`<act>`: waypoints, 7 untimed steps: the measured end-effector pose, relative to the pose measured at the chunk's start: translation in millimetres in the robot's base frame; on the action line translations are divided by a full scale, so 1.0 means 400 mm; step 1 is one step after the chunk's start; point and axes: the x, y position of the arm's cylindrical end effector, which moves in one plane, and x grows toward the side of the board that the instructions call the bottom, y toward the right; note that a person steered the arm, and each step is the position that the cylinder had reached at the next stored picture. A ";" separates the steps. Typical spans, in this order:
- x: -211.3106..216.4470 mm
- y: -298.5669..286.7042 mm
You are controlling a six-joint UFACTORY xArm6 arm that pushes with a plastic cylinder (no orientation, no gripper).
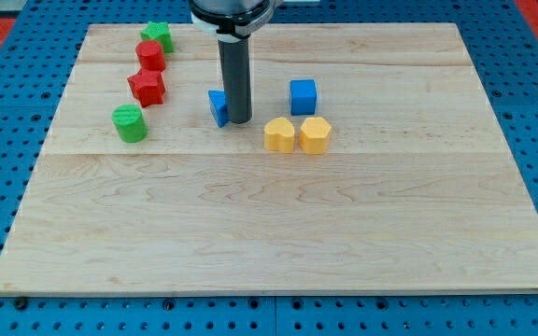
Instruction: Move the blue triangle to the top left of the blue cube
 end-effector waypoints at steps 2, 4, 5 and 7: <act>-0.016 0.072; 0.069 -0.040; 0.038 -0.128; -0.078 0.031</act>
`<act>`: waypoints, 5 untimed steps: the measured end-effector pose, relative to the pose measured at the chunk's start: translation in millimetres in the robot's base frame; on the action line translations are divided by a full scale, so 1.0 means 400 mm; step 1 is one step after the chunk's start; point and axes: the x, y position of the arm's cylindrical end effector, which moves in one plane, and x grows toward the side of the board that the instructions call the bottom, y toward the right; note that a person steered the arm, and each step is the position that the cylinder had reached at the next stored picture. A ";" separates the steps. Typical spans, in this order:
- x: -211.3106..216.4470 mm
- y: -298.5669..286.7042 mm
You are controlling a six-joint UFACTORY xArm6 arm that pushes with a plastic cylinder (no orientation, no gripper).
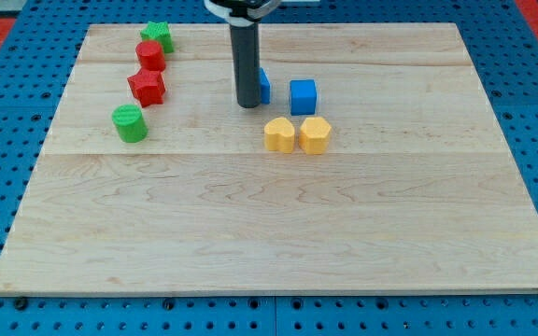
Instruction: Move the blue triangle to the top left of the blue cube
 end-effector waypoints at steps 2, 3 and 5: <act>-0.063 -0.028; -0.042 0.058; -0.148 -0.029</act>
